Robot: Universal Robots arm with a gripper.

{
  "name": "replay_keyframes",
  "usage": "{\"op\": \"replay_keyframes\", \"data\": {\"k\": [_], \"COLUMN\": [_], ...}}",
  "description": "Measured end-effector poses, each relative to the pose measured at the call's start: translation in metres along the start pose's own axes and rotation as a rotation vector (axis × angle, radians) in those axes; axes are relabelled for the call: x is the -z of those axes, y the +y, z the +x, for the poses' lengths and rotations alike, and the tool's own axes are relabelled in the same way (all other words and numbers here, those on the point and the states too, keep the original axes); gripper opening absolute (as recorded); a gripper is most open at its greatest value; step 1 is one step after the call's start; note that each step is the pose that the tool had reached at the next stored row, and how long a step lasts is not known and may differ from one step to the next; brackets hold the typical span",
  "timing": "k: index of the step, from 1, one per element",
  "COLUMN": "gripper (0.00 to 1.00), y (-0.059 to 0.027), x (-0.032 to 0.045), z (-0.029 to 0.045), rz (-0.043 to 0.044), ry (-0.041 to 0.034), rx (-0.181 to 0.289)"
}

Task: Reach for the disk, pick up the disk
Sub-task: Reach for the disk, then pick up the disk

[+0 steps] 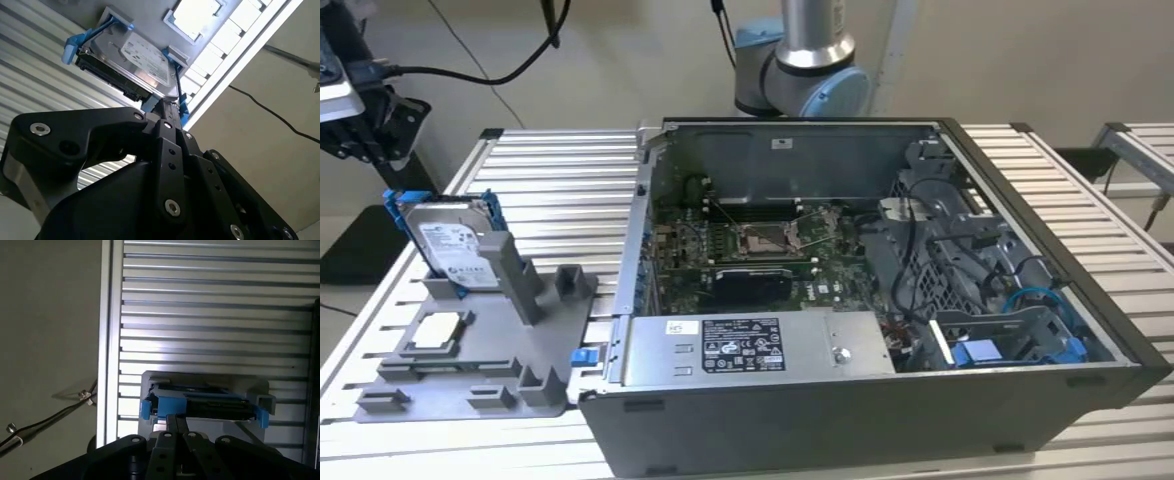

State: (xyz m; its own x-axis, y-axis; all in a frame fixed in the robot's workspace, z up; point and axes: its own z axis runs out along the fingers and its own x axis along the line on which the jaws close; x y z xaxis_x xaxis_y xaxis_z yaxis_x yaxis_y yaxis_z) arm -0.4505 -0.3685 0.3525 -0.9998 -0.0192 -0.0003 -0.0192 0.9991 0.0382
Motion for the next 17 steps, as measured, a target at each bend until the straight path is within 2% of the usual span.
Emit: {"op": "replay_keyframes", "data": {"k": [11, 17], "gripper": [0.0, 0.0], "y": [0.0, 0.0001], "x": [0.0, 0.0], "z": [0.0003, 0.0003], "rz": [0.0, 0.0], "ry": [0.0002, 0.0026], "rx": [0.006, 0.068]}}
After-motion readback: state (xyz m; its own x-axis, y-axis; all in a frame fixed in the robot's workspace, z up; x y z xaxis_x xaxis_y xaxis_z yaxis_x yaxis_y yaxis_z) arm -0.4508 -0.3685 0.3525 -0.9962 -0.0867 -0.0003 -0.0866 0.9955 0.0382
